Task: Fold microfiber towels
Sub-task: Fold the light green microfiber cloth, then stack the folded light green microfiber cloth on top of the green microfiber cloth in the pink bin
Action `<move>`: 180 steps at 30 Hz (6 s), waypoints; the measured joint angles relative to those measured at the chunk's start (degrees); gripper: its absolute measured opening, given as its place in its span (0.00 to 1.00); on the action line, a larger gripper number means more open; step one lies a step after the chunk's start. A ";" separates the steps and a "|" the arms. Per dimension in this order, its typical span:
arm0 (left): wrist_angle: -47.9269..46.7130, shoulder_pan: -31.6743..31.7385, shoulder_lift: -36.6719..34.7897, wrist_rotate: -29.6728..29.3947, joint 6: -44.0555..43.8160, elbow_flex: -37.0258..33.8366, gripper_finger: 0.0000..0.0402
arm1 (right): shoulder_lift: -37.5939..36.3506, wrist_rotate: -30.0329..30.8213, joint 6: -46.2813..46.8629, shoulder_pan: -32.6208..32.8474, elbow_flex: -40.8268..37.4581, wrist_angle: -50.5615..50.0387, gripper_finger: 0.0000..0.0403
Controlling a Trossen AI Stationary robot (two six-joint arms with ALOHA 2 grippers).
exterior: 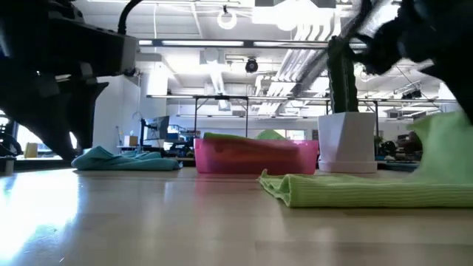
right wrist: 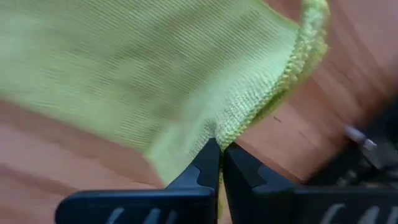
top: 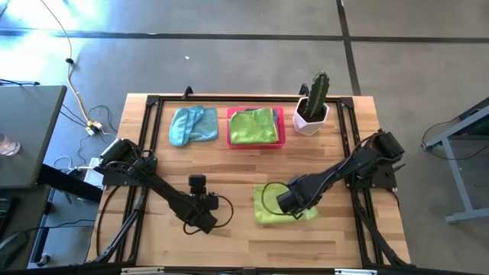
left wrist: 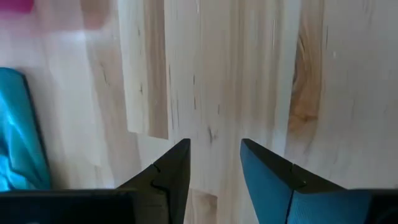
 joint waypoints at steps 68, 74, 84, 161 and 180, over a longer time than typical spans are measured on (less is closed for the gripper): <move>0.21 -6.66 -0.09 -3.51 -6.60 0.35 0.33 | 11.34 18.49 -20.92 6.93 2.52 36.47 0.40; 8.32 -6.36 -0.09 -6.69 2.45 1.73 0.33 | 11.09 15.12 -27.51 8.84 6.09 34.56 0.40; 34.44 -6.36 0.50 -4.89 20.00 1.58 0.33 | 12.11 33.19 -32.03 17.40 4.07 36.43 0.40; 10.87 -8.35 -16.85 -4.11 7.02 1.53 0.33 | 0.09 25.83 -48.61 -5.64 3.90 47.60 0.00; 0.92 -8.30 -27.53 -12.16 7.39 1.55 0.33 | -3.04 11.44 -75.54 -32.28 3.96 60.60 0.00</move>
